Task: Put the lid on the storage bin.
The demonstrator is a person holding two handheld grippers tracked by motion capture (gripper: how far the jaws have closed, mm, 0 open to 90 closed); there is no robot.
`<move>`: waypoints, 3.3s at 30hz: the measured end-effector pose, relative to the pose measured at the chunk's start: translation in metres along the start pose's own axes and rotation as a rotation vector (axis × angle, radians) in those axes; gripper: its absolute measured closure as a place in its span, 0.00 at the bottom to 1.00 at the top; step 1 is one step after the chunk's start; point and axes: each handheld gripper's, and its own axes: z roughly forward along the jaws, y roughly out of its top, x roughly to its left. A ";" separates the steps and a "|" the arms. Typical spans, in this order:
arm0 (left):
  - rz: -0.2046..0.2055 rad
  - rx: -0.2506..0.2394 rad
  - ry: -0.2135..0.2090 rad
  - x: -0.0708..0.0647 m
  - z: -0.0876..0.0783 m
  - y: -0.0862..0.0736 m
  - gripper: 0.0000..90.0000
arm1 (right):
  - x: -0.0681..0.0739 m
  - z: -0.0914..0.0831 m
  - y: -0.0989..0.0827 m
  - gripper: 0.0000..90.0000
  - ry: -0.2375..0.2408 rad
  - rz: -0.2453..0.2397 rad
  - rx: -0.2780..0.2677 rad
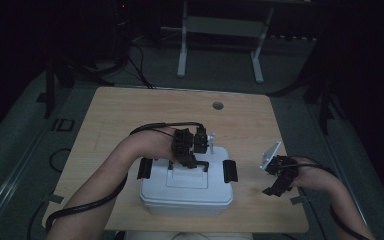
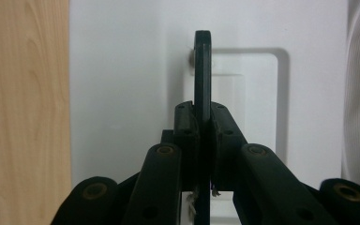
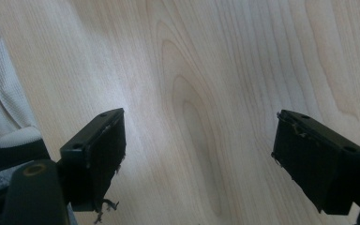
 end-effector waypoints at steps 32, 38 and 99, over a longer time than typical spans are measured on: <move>-0.190 -0.215 0.091 0.019 -0.006 -0.040 0.15 | -0.002 0.001 -0.001 0.19 -0.005 0.018 -0.020; -0.206 -0.265 0.163 0.019 -0.014 -0.059 0.15 | -0.003 0.003 -0.003 0.19 -0.003 0.028 -0.028; -0.779 -0.528 0.309 -0.020 0.077 -0.294 0.16 | 0.003 0.040 -0.036 0.19 -0.097 0.194 -0.269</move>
